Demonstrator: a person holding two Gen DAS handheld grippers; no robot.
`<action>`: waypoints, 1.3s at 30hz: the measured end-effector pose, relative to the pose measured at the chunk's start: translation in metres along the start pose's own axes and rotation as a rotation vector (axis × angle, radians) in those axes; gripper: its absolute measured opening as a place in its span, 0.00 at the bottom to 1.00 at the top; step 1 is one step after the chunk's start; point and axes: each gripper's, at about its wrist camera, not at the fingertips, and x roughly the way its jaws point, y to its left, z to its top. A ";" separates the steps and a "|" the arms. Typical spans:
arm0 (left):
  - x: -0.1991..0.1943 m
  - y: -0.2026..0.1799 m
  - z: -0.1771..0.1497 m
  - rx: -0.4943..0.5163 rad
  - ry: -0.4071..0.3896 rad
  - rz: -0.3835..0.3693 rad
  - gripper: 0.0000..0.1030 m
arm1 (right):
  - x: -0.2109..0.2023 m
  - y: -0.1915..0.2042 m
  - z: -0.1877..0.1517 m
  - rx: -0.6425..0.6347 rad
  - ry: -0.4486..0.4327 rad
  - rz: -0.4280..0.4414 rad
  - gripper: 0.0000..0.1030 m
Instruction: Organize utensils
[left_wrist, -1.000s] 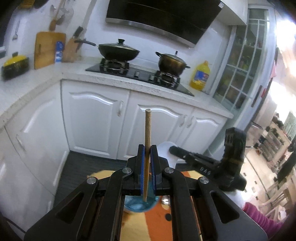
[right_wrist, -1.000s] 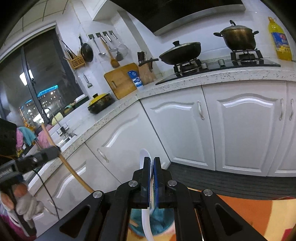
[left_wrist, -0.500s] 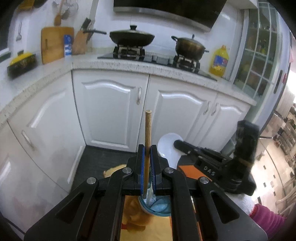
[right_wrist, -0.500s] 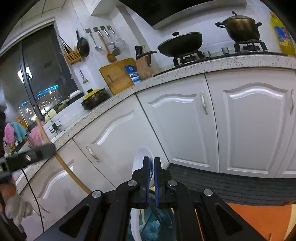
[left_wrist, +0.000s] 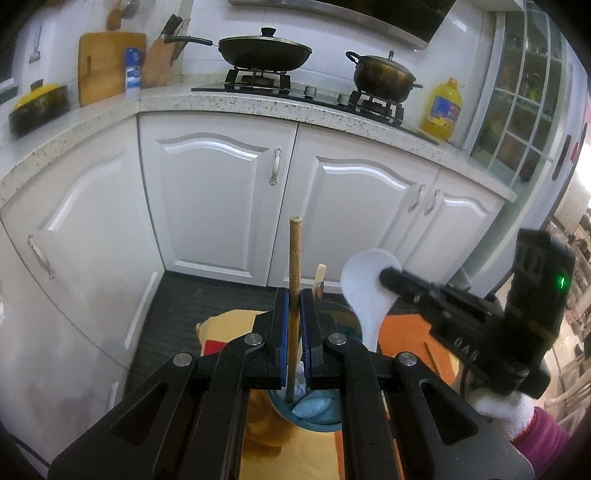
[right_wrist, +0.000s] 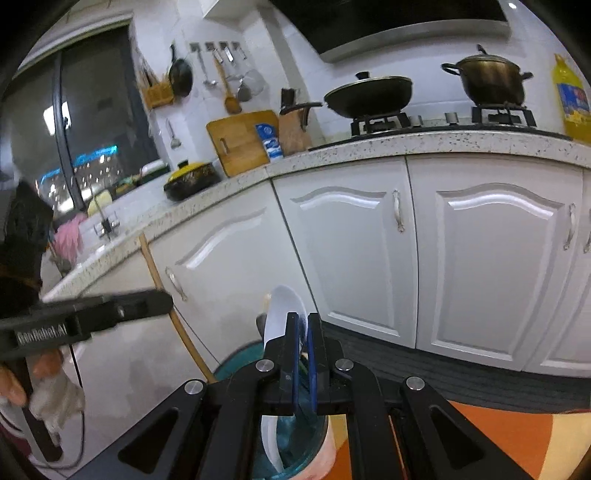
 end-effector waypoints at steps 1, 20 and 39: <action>0.000 -0.001 0.001 0.001 0.000 0.000 0.04 | -0.001 -0.001 0.004 0.008 -0.013 0.004 0.03; 0.016 0.001 -0.017 -0.031 0.062 -0.017 0.07 | -0.012 -0.021 -0.005 0.118 0.045 0.011 0.20; -0.012 0.004 -0.026 -0.084 0.051 -0.057 0.42 | 0.036 -0.063 -0.088 0.154 0.441 -0.093 0.23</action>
